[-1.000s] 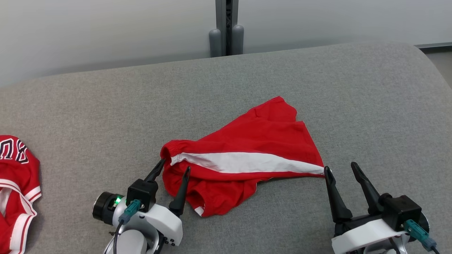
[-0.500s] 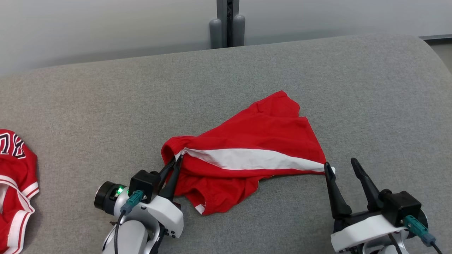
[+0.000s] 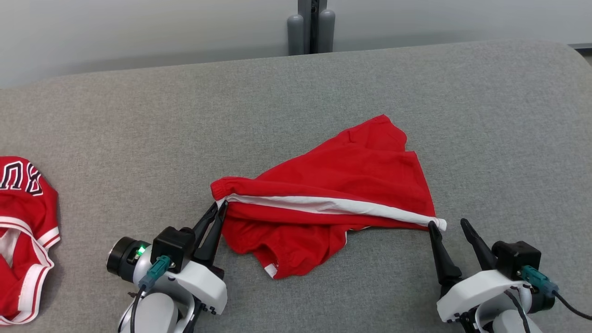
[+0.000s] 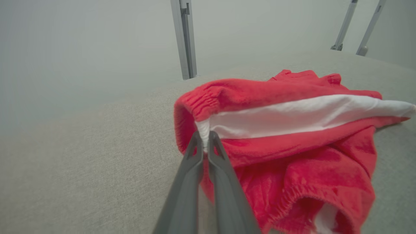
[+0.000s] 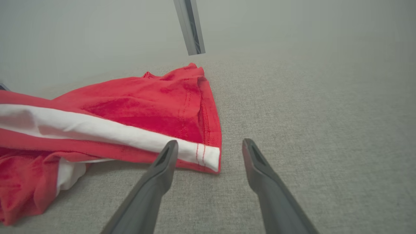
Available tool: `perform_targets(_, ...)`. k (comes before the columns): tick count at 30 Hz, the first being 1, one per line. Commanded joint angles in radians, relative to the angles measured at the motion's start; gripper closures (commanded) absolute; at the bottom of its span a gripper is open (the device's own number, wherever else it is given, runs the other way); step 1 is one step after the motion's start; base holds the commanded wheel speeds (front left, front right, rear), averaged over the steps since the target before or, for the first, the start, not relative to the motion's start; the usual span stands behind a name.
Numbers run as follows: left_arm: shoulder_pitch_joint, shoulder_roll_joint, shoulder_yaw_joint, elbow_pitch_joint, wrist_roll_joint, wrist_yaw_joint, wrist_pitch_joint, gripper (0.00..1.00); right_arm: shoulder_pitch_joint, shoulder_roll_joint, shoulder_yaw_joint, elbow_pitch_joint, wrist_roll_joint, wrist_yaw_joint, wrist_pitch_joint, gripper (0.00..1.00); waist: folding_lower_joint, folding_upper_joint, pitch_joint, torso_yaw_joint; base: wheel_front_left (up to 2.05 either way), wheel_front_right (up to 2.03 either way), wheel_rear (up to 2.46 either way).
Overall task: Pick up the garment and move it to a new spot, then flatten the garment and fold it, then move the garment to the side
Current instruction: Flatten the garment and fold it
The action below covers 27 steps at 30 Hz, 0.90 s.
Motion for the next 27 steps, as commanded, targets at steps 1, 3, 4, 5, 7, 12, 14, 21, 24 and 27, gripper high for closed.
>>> perform_targets(1,0.006,0.008,0.0,-0.003,-0.002,0.0,0.0,1.0,-0.019,-0.011,0.006,0.014,0.009,0.0,-0.005,0.0,0.0,-0.0001,0.002,0.004,0.0,0.0,0.0)
perform_targets(3,0.007,0.005,-0.002,-0.004,-0.006,0.0,0.0,1.0,-0.033,-0.016,0.019,0.046,0.032,0.0,-0.005,0.0,0.0,-0.0001,0.002,0.009,0.0,0.0,0.0)
perform_targets(4,0.007,0.004,-0.004,-0.004,-0.007,0.0,0.0,1.0,-0.042,-0.021,0.025,0.057,0.039,0.0,-0.005,0.0,0.0,-0.0001,0.003,0.012,0.0,0.0,0.0)
perform_targets(5,0.005,0.003,-0.005,-0.006,-0.007,0.001,0.0,1.0,-0.05,-0.025,0.033,0.068,0.046,0.0,-0.005,0.0,0.0,-0.0001,0.003,0.015,0.0,0.0,0.0)
perform_targets(7,0.002,0.002,-0.008,-0.006,-0.008,0.002,0.0,1.0,-0.06,-0.029,0.048,0.092,0.06,0.0,-0.005,0.0,0.0,-0.0001,0.005,0.019,0.0,0.0,0.0)
perform_targets(12,-0.005,0.0,-0.014,-0.01,-0.01,0.003,0.0,1.0,-0.093,-0.038,0.097,0.135,0.095,0.0,-0.005,0.69,0.0,-0.0001,0.007,0.019,0.0,0.0,0.0)
perform_targets(14,-0.007,0.002,-0.015,-0.01,-0.01,0.003,0.0,1.0,-0.104,-0.045,0.116,0.144,0.104,0.0,-0.005,1.0,0.0,-0.0001,0.006,0.016,0.0,0.0,0.0)
perform_targets(21,-0.005,0.012,-0.017,-0.056,-0.023,-0.003,0.0,1.0,-0.132,-0.081,0.132,0.099,0.1,0.0,-0.005,1.0,0.0,-0.0001,-0.014,0.012,0.0,0.0,0.0)
perform_targets(24,-0.013,0.029,-0.018,-0.13,-0.049,-0.009,0.0,1.0,-0.132,-0.092,0.095,0.012,0.129,0.0,-0.005,1.0,0.0,-0.0001,-0.026,0.01,0.0,0.0,0.0)
perform_targets(27,-0.01,0.05,-0.009,-0.221,-0.112,-0.012,0.0,1.0,-0.139,-0.107,0.047,-0.115,0.156,0.0,-0.005,1.0,0.0,-0.0001,-0.044,0.004,0.0,0.0,0.0)
